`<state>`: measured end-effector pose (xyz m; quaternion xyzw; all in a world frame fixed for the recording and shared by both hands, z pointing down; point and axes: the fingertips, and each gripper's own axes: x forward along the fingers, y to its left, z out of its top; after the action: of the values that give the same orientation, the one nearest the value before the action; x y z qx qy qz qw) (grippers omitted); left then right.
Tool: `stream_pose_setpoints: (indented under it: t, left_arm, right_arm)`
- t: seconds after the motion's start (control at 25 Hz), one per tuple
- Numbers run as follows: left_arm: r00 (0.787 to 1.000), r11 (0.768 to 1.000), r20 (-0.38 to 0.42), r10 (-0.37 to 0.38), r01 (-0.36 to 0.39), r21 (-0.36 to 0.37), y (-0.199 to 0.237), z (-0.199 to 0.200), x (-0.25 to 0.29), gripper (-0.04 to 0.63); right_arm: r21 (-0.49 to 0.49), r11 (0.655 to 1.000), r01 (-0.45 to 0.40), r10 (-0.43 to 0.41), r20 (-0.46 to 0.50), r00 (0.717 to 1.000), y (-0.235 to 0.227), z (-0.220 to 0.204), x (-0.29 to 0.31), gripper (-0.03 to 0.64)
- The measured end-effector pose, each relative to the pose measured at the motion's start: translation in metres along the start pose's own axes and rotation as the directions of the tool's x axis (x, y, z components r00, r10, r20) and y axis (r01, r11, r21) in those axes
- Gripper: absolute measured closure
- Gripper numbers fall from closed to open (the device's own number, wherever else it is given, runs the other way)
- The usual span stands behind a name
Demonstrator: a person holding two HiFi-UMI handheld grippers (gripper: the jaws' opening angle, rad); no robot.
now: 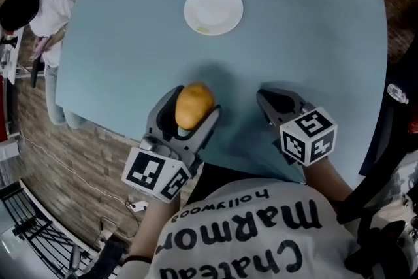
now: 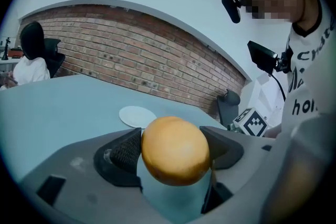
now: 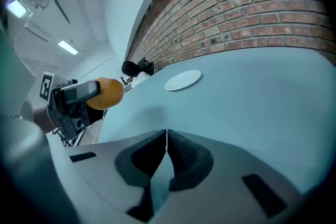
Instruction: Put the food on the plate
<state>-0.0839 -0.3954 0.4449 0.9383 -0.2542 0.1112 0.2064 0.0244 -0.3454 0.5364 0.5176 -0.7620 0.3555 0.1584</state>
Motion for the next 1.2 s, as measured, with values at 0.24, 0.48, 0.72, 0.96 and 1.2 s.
stream_pose_setpoints:
  t: [0.24,0.48,0.72,0.96,1.2]
  left_arm:
    - [0.997,0.996,-0.008,-0.082,0.082,0.038,0.017,0.009,0.028,0.249]
    - [0.987,0.984,-0.053,-0.152,0.156,0.088,0.038,0.033,0.069,0.249]
    - [0.980,0.968,-0.091,-0.178,0.190,0.161,0.050,0.047,0.095,0.249]
    - [0.972,0.949,-0.111,-0.208,0.228,0.217,0.049,0.063,0.122,0.249]
    - [0.969,0.938,-0.163,-0.186,0.225,0.265,0.064,0.059,0.155,0.249]
  right_arm:
    - [-0.018,0.997,0.081,-0.082,-0.007,0.997,-0.007,0.004,0.003,0.606]
    - [-0.095,0.982,0.163,-0.166,-0.022,0.986,-0.014,0.009,0.010,0.606]
    - [-0.264,0.949,0.174,-0.205,-0.096,0.974,-0.010,-0.005,0.019,0.606]
    - [-0.027,0.981,0.194,-0.196,-0.062,0.979,-0.033,0.003,0.014,0.606]
    - [0.025,0.984,0.179,-0.174,-0.125,0.977,-0.039,-0.005,0.012,0.606]
